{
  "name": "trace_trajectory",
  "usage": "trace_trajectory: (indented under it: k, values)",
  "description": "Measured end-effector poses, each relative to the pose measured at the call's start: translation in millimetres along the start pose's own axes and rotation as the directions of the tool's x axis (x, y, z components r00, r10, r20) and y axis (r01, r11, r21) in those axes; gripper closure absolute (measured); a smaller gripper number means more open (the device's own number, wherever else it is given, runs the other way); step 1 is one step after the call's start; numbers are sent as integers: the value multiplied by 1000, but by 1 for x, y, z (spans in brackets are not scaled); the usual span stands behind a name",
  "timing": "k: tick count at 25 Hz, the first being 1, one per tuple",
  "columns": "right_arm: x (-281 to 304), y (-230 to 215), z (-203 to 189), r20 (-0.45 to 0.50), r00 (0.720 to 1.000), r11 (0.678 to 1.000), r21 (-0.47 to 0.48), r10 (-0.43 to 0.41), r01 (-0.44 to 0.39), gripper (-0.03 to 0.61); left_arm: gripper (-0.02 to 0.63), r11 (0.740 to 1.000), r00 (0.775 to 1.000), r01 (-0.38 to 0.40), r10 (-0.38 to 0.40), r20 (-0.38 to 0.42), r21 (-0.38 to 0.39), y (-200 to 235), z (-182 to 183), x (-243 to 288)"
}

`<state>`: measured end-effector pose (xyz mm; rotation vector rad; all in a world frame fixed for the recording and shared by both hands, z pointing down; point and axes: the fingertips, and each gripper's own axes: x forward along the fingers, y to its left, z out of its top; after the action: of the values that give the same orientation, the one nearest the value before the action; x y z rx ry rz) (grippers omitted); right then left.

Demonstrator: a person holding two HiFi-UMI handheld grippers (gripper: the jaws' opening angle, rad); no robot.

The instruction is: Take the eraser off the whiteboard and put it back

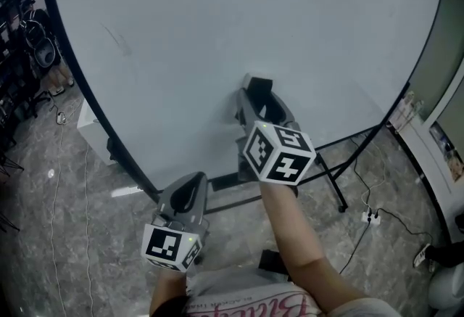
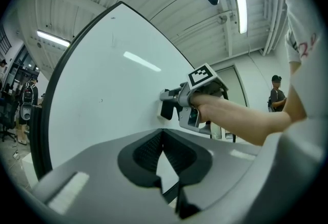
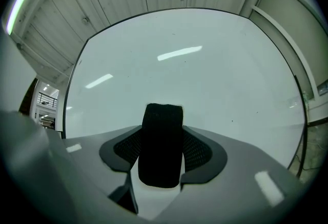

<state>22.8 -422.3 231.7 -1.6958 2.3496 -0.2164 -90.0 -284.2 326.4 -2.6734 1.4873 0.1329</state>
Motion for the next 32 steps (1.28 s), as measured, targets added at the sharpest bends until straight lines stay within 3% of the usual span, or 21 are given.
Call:
trace_trajectory:
  k: [4, 8, 17, 25, 32]
  values:
    - [-16, 3, -5, 4, 1000, 1000, -30, 4, -4, 348, 617, 1000, 1000, 10, -10, -5, -2, -1, -1, -5]
    - [-42, 17, -18, 17, 997, 992, -109, 69, -67, 348, 617, 1000, 999, 31, -31, -8, -4, -9, -4, -6]
    - [-112, 45, -40, 34, 982, 935, -314, 184, -165, 348, 617, 999, 999, 43, -42, 18, -20, -18, 0, -8]
    - [-141, 36, -77, -56, 978, 931, -297, 202, -210, 347, 617, 999, 999, 33, -32, 34, -15, -18, 5, -8]
    - [-141, 34, -81, -71, 977, 930, -298, 201, -213, 347, 617, 998, 997, -1, 5, 73, -58, -13, 12, -6]
